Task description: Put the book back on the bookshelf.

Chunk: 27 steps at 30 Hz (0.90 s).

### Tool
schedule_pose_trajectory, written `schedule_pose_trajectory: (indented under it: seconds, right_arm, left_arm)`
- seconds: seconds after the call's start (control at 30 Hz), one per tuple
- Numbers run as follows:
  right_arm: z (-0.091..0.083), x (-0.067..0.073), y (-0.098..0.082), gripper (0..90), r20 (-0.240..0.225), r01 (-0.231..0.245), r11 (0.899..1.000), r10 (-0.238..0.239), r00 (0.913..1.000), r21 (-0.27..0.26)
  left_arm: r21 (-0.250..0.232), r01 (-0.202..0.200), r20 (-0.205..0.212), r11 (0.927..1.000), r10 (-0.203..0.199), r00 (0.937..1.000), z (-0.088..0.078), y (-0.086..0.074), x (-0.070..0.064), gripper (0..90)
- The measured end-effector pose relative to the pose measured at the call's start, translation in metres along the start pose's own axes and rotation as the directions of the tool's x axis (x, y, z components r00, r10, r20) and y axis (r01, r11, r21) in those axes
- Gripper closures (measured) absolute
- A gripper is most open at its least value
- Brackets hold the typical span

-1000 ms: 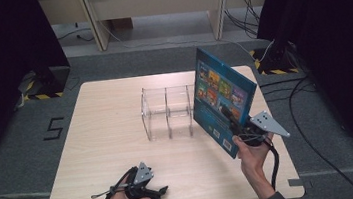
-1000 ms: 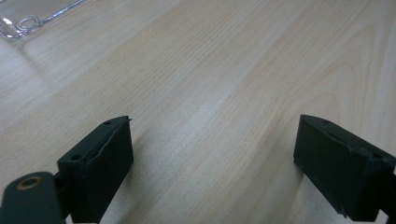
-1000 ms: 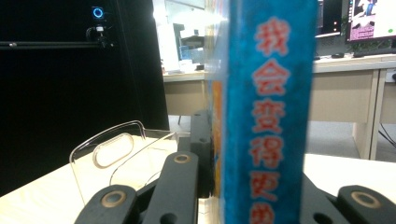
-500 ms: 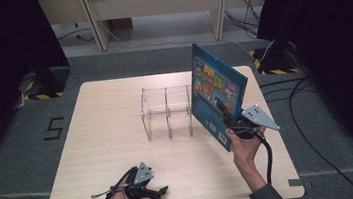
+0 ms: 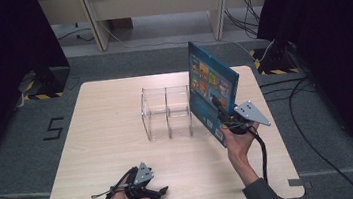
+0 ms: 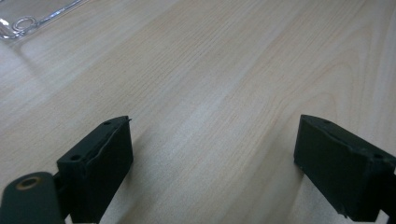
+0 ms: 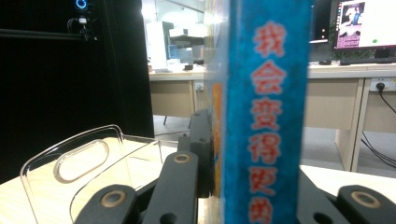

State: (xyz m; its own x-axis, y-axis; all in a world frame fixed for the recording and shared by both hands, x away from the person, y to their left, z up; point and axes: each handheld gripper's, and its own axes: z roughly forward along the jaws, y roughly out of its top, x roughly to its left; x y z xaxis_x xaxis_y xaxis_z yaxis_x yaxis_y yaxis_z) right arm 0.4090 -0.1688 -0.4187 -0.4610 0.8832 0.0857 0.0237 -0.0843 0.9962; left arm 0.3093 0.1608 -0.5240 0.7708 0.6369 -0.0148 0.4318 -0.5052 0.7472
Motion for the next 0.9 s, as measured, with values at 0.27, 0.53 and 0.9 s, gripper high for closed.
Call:
schedule_pose_trajectory:
  seconds: [0.27, 0.53, 0.9]
  right_arm:
    - [0.008, -0.001, -0.006, 82.6, 0.014, 0.000, 1.000, 0.000, 0.9999, 0.008]
    - [0.012, -0.001, -0.011, 82.5, 0.019, 0.006, 1.000, -0.006, 0.9998, -0.002]
    - [0.015, -0.001, -0.016, 82.3, 0.022, -0.002, 1.000, 0.003, 0.9998, -0.016]
  left_arm:
    - [0.002, -0.002, 0.003, 1.0000, 0.002, 1.0000, 0.000, 0.000, 0.000, 10.7]
    - [0.003, -0.003, 0.003, 1.0000, 0.003, 1.0000, 0.000, 0.000, 0.000, 10.7]
    - [0.005, -0.004, 0.004, 1.0000, 0.004, 1.0000, 0.000, 0.000, -0.001, 10.7]
